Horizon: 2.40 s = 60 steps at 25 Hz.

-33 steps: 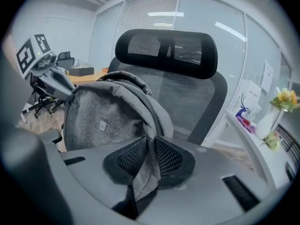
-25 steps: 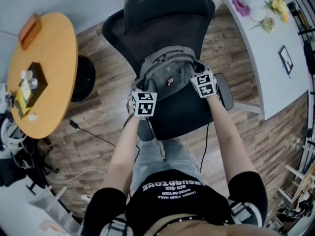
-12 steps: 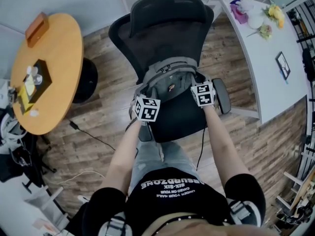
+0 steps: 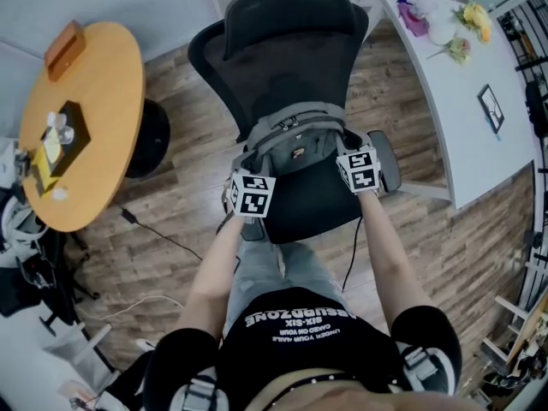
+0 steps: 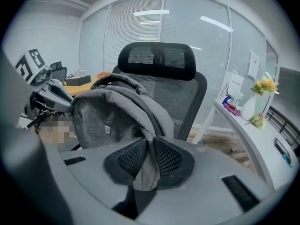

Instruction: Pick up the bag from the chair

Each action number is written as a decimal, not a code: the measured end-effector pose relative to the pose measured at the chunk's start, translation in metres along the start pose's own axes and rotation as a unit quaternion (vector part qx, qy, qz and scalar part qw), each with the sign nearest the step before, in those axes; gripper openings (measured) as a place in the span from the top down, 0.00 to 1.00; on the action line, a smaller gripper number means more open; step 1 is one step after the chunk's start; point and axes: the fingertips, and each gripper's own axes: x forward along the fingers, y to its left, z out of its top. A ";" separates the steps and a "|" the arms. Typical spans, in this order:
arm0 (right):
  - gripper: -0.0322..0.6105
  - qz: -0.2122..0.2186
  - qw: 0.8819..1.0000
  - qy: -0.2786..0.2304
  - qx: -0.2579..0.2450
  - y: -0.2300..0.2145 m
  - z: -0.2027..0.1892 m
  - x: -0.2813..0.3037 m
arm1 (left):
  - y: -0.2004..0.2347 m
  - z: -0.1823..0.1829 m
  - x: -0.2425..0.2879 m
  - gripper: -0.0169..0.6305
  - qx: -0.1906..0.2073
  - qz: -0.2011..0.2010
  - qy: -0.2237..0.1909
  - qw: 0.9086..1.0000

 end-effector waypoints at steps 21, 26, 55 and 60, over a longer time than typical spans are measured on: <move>0.85 -0.031 0.992 -0.105 0.061 0.019 0.066 -0.133 | -0.005 0.076 -0.117 0.86 -0.009 -0.013 -0.128 0.992; 0.85 -0.039 0.989 -0.128 0.061 0.019 0.083 -0.165 | -0.011 0.096 -0.148 0.86 0.002 -0.020 -0.159 0.987; 0.85 -0.038 0.972 -0.203 0.116 0.043 0.121 -0.282 | -0.043 0.119 -0.264 0.87 0.012 -0.016 -0.239 0.971; 0.85 -0.040 0.973 -0.196 0.114 0.046 0.116 -0.285 | -0.048 0.110 -0.265 0.87 0.007 -0.022 -0.234 0.972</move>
